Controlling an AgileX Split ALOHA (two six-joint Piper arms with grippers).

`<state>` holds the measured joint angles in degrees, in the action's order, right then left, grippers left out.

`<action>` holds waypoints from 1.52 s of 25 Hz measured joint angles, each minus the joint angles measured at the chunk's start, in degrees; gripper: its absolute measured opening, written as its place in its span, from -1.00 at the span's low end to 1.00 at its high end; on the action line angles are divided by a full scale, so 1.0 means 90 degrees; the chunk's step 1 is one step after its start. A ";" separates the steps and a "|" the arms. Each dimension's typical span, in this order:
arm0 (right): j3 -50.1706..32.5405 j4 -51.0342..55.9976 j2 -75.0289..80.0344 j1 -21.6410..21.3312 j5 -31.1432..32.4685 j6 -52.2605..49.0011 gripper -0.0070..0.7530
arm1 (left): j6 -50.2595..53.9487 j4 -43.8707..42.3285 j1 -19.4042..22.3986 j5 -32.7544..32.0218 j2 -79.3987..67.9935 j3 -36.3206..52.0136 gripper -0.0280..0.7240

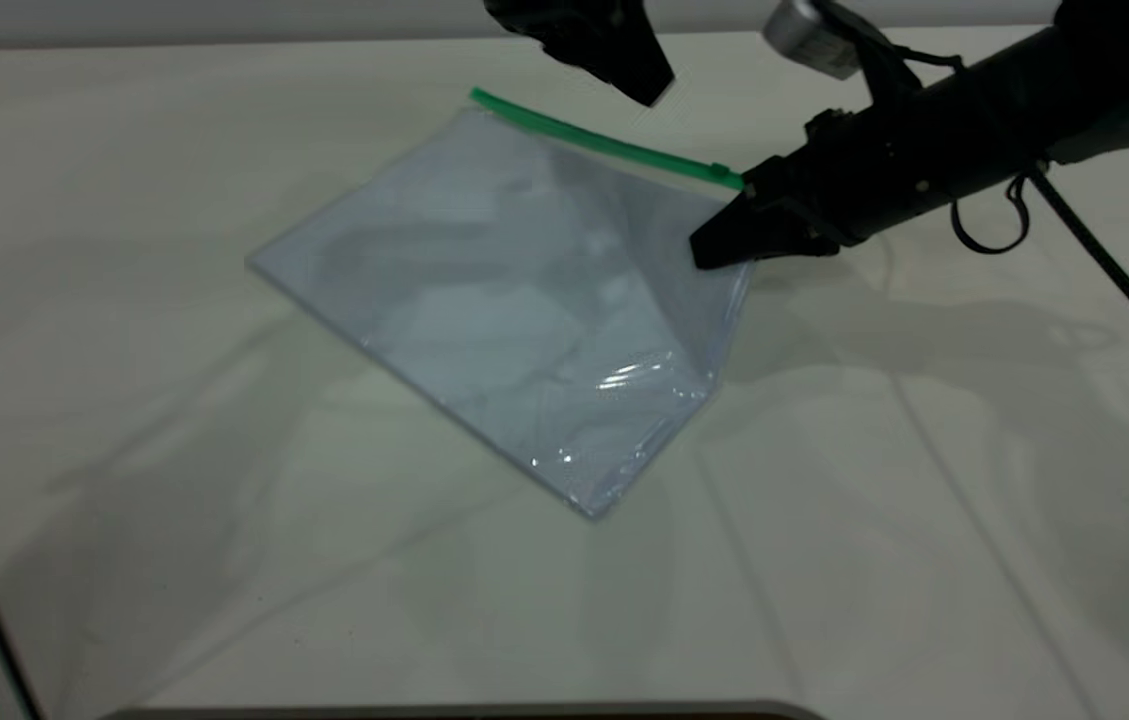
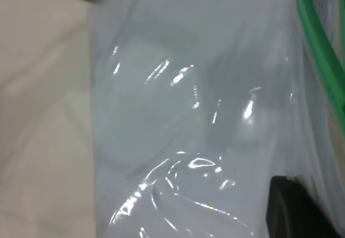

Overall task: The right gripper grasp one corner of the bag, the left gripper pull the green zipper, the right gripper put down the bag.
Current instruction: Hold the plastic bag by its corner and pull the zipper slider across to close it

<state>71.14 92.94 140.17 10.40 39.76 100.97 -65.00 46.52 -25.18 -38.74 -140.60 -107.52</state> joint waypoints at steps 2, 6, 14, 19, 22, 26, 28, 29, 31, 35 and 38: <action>0.0000 -0.0118 -0.0019 0.0048 -0.0037 -0.0032 -0.89 | -0.0201 0.0006 -0.0031 -0.0017 -0.0164 -0.0152 0.47; 0.0000 -0.0259 -0.0058 0.0048 -0.0037 -0.0132 -0.89 | -0.0749 0.0253 -0.0052 -0.0017 -0.0380 -0.0216 0.47; 0.0000 -0.0302 -0.0129 0.0048 -0.0037 -0.0146 -0.89 | -0.1813 0.1332 -0.0118 -0.0018 -0.0718 -0.0233 0.47; 0.0000 -0.0307 -0.0129 0.0048 -0.0037 -0.0146 -0.89 | -0.1896 0.1406 -0.0240 0.0005 -0.0875 -0.0233 0.39; 0.0000 -0.0309 -0.0129 0.0048 -0.0037 -0.0146 -0.89 | -0.1885 0.1419 -0.0240 0.0023 -0.0874 -0.0233 0.33; 0.0000 -0.0309 -0.0129 0.0048 -0.0037 -0.0146 -0.89 | -0.1834 0.1427 -0.0240 0.0059 -0.0896 -0.0233 0.23; 0.0000 -0.0314 -0.0129 0.0048 -0.0043 -0.0146 -0.89 | -0.1822 0.1454 -0.0240 0.0074 -0.0933 -0.0233 0.18; 0.0000 -0.0314 -0.0129 0.0048 -0.0043 -0.0146 -0.89 | -0.1822 0.1477 -0.0240 0.0082 -0.0958 -0.0236 0.17; 0.0000 -0.0336 -0.0129 0.0048 -0.0049 -0.0146 -0.89 | -0.1816 0.1500 -0.0246 0.0082 -0.1007 -0.0236 0.15; 0.0000 -0.0343 -0.0129 0.0048 -0.0082 -0.0146 -0.89 | -0.1808 0.1515 -0.0263 0.0175 -0.1020 -0.0236 0.09; -0.0006 -0.0350 -0.0129 0.0048 -0.0082 -0.0146 -0.89 | -0.1808 0.1515 -0.0275 0.0203 -0.1020 -0.0236 -0.07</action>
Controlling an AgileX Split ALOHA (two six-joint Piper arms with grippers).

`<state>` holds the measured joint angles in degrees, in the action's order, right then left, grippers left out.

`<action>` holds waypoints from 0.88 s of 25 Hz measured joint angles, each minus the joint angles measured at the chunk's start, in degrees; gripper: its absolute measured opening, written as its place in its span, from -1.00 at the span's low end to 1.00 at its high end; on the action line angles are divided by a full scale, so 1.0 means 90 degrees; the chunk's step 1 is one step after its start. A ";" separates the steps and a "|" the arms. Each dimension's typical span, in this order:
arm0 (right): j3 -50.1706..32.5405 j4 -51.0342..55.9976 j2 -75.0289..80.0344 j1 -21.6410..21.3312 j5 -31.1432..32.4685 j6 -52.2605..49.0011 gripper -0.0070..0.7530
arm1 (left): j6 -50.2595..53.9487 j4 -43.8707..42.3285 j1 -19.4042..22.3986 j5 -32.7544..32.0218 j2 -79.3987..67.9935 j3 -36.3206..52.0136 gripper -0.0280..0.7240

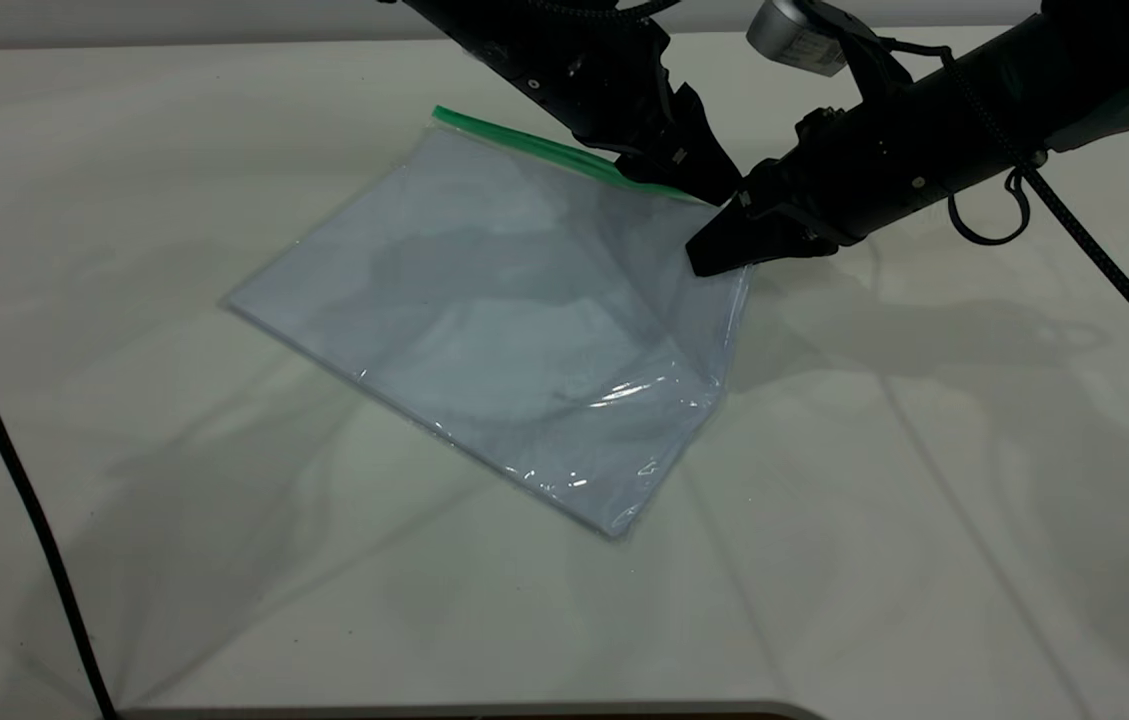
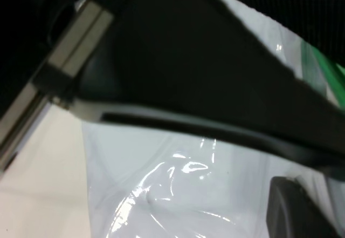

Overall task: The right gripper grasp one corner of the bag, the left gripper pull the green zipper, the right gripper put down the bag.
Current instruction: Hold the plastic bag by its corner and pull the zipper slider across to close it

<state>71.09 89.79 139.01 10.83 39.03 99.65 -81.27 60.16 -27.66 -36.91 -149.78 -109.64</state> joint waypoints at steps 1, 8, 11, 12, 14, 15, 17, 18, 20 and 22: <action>0.0000 0.0000 0.0000 0.0000 0.0000 0.0000 -0.89 | 0.0000 0.0000 0.0000 0.0014 0.0000 0.0000 -0.15; 0.0000 0.0000 0.0000 0.0000 -0.0049 0.0000 -0.89 | 0.0001 -0.0026 -0.0007 -0.0008 0.0000 0.0000 -0.69; 0.0000 0.0000 0.0000 0.0000 -0.0051 0.0000 -0.89 | -0.0019 -0.0051 -0.0007 -0.0015 0.0000 0.0000 -0.75; 0.0000 0.0000 0.0000 0.0000 -0.0051 0.0000 -0.89 | -0.0034 -0.0051 -0.0007 -0.0015 0.0000 0.0000 -0.75; 0.0000 0.0000 0.0000 0.0000 -0.0056 0.0000 -0.89 | -0.0117 -0.0051 -0.0007 0.0004 0.0000 0.0000 -0.75; 0.0000 0.0000 0.0000 0.0000 -0.0056 0.0000 -0.89 | -0.0135 -0.0051 -0.0007 0.0025 0.0000 0.0000 -0.75; 0.0000 0.0019 0.0000 0.0000 -0.0068 0.0000 -0.89 | -0.0195 -0.0051 0.0000 0.0075 0.0000 0.0000 -0.76; 0.0000 0.0027 0.0000 0.0000 -0.0068 0.0000 -0.89 | -0.0233 -0.0051 0.0000 0.0097 0.0000 0.0000 -0.76; 0.0006 0.0060 0.0000 0.0000 -0.0068 0.0000 -0.89 | -0.0257 -0.0045 0.0023 0.0124 0.0000 0.0000 -0.76; 0.0006 0.0090 0.0000 0.0000 -0.0068 0.0000 -0.89 | -0.0278 -0.0019 0.0055 0.0124 0.0000 0.0000 -0.76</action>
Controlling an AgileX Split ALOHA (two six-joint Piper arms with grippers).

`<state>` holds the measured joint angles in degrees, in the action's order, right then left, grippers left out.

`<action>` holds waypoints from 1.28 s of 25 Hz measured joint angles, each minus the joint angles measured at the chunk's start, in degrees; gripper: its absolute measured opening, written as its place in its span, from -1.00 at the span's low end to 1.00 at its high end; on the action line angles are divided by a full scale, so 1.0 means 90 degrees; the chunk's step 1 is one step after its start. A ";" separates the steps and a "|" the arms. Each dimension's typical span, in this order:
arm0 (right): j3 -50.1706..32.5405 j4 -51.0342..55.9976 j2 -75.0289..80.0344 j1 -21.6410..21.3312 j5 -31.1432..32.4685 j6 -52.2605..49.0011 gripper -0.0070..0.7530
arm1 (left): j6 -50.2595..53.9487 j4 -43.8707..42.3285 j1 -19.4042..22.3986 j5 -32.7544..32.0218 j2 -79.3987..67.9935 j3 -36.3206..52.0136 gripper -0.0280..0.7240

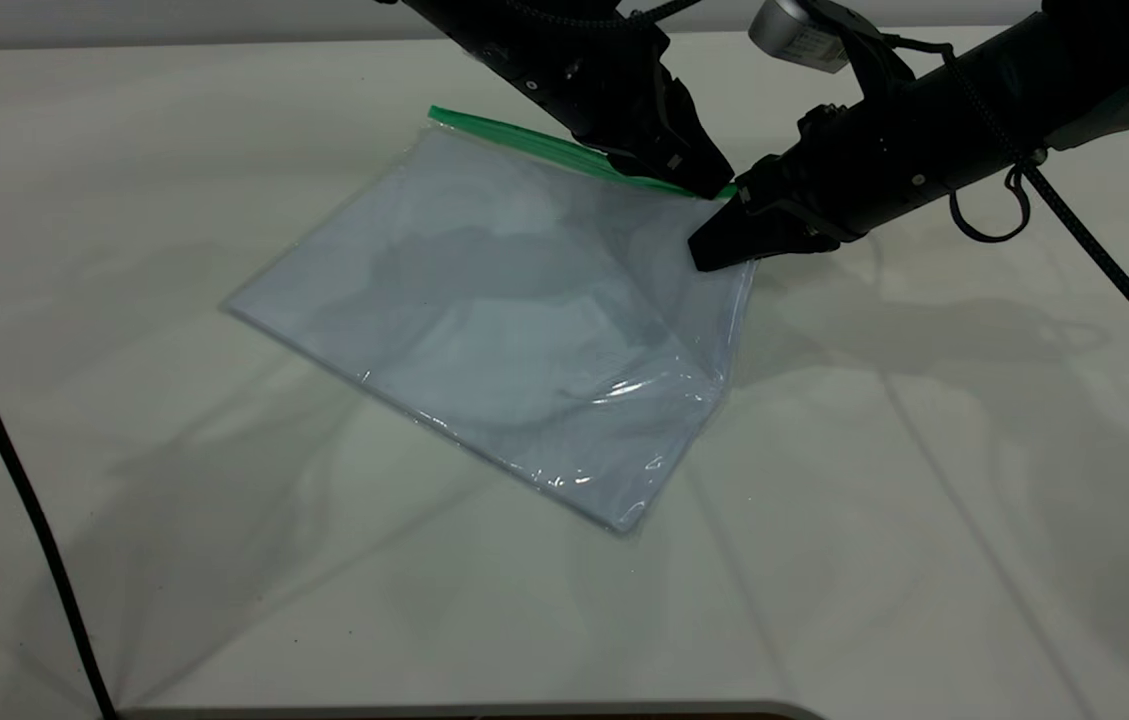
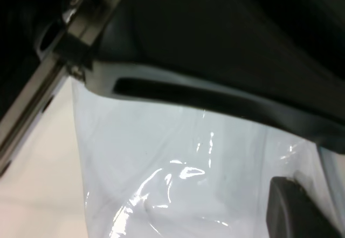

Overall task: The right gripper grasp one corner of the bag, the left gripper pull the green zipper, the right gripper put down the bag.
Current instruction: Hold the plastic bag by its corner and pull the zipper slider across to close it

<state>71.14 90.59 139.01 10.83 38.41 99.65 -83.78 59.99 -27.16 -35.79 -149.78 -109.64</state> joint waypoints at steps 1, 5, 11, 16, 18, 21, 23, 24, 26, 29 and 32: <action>0.0006 0.0013 0.0000 0.0000 0.0000 0.0000 -0.89 | -0.0011 0.0020 0.0023 -0.0019 0.0000 0.0000 -0.76; 0.0047 0.0064 0.0000 0.0000 0.0013 0.0000 -0.89 | -0.0024 0.0069 0.0119 -0.0046 0.0000 0.0000 -0.76; 0.0053 0.0126 0.0000 0.0000 0.0018 0.0000 -0.89 | -0.0188 0.0090 0.0202 -0.0073 0.0000 0.0000 -0.76; 0.0058 0.0176 0.0000 0.0000 0.0028 0.0000 -0.89 | -0.0329 0.0090 0.0311 -0.0081 0.0000 0.0000 -0.76; 0.0058 0.0196 0.0000 0.0000 0.0028 0.0000 -0.89 | -0.0332 0.0077 0.0365 -0.0081 0.0000 0.0000 -0.76; 0.0066 0.0217 -0.0006 0.0000 0.0028 0.0000 -0.89 | -0.0352 0.0060 0.0465 -0.0081 -0.0005 0.0000 -0.75; 0.0066 0.0253 -0.0006 0.0000 0.0033 0.0000 -0.89 | -0.0352 0.0060 0.0519 -0.0081 -0.0005 0.0000 -0.75; 0.0066 0.0260 -0.0013 0.0000 0.0041 0.0000 -0.89 | -0.0354 0.0060 0.0549 -0.0095 -0.0006 0.0000 -0.75; 0.0066 0.0274 -0.0025 0.0007 0.0043 0.0000 -0.89 | -0.0416 0.0060 0.0593 -0.0117 -0.0006 0.0000 -0.75; 0.0066 0.0291 -0.0035 0.0012 0.0043 0.0000 -0.89 | -0.0612 0.0048 0.0655 -0.0106 -0.0006 0.0000 -0.75; 0.0066 0.0291 -0.0043 -0.0019 0.0062 0.0000 -0.89 | -0.0689 0.0021 0.0794 -0.0058 -0.0021 0.0000 -0.73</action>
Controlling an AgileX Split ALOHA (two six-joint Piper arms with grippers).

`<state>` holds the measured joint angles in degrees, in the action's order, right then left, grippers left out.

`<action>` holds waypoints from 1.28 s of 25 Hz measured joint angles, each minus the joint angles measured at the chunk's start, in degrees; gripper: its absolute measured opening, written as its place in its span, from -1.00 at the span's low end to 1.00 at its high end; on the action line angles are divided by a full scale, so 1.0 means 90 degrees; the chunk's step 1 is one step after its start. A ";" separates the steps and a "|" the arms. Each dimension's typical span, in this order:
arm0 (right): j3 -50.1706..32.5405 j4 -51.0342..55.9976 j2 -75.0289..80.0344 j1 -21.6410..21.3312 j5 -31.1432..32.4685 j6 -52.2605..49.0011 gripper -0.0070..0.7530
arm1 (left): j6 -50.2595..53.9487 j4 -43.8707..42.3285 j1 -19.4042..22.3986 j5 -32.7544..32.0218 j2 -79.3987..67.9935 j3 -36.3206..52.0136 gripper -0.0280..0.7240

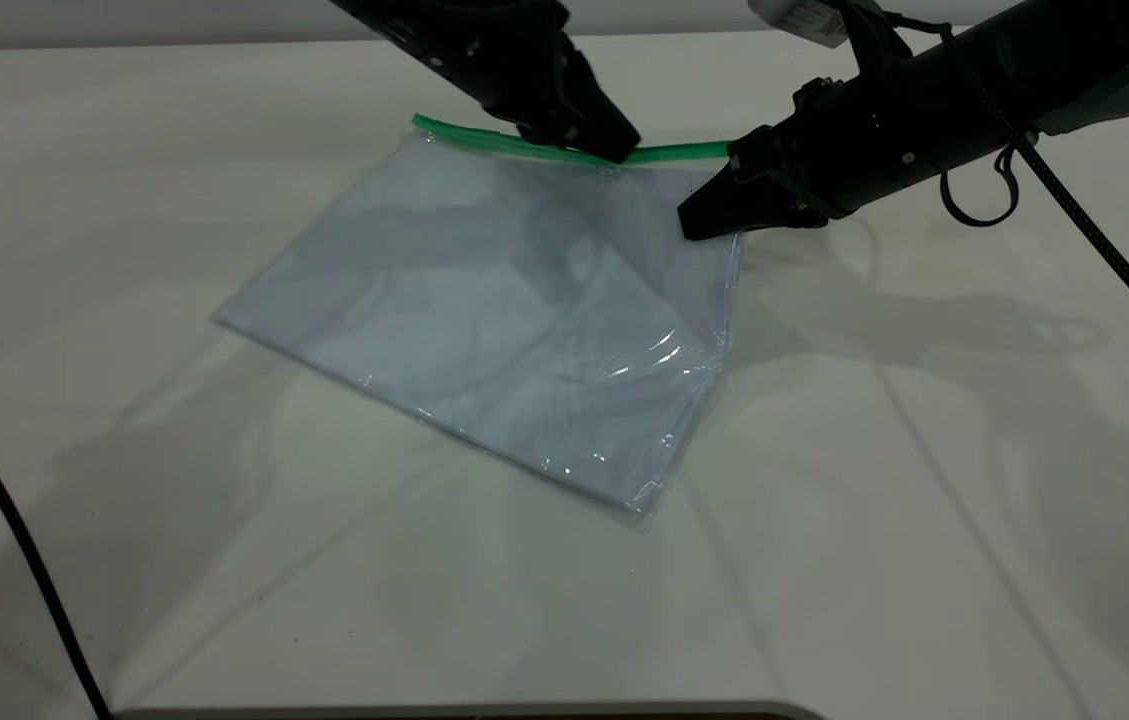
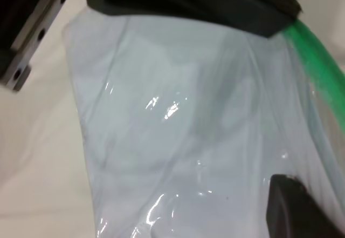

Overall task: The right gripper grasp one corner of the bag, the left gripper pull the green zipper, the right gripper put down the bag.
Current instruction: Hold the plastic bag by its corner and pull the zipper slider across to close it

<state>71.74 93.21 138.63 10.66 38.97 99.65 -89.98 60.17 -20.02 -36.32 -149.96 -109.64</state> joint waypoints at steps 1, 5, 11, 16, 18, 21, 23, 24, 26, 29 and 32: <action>0.0000 0.0000 0.0000 -0.0018 0.0018 0.0000 -0.89 | 0.0000 0.0000 0.0030 0.0025 -0.0012 0.0000 -0.73; 0.0000 -0.0036 0.0000 -0.0128 0.0085 0.0000 -0.89 | -0.0127 -0.0013 0.0177 0.0168 -0.0032 0.0000 -0.72; 0.0000 -0.0051 0.0000 -0.0191 0.0135 0.0006 -0.89 | -0.0261 -0.0051 0.0389 0.0312 -0.0032 0.0000 -0.70; 0.0000 -0.0051 0.0000 -0.0224 0.0173 0.0006 -0.89 | -0.0327 -0.0079 0.0651 0.0389 -0.0054 0.0000 -0.69; 0.0000 -0.0065 0.0000 -0.0222 0.0173 0.0006 -0.89 | -0.0335 -0.0112 0.0770 0.0447 -0.0054 0.0000 -0.69; 0.0000 -0.0065 0.0000 -0.0225 0.0173 0.0019 -0.89 | -0.0335 -0.0118 0.0951 0.0519 -0.0054 0.0000 -0.68; 0.0000 -0.0065 0.0000 -0.0230 0.0180 0.0018 -0.89 | -0.0362 -0.0125 0.1040 0.0607 -0.0054 0.0000 -0.68; 0.0000 -0.0065 0.0000 -0.0230 0.0180 0.0018 -0.89 | -0.0399 -0.0125 0.1085 0.0648 -0.0054 0.0000 -0.67; 0.0000 -0.0070 0.0000 -0.0232 0.0180 0.0025 -0.89 | -0.0506 -0.0130 0.1182 0.0716 -0.0054 0.0000 -0.67; 0.0000 -0.0072 0.0000 -0.0237 0.0180 0.0025 -0.89 | -0.0640 -0.0145 0.1335 0.0818 -0.0054 0.0000 -0.67; 0.0000 -0.0077 0.0000 -0.0237 0.0180 0.0025 -0.89 | -0.0665 -0.0145 0.1445 0.0942 -0.0054 0.0000 -0.67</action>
<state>71.74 92.52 138.63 8.52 40.60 99.87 -95.96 58.87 -7.01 -27.84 -150.45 -109.64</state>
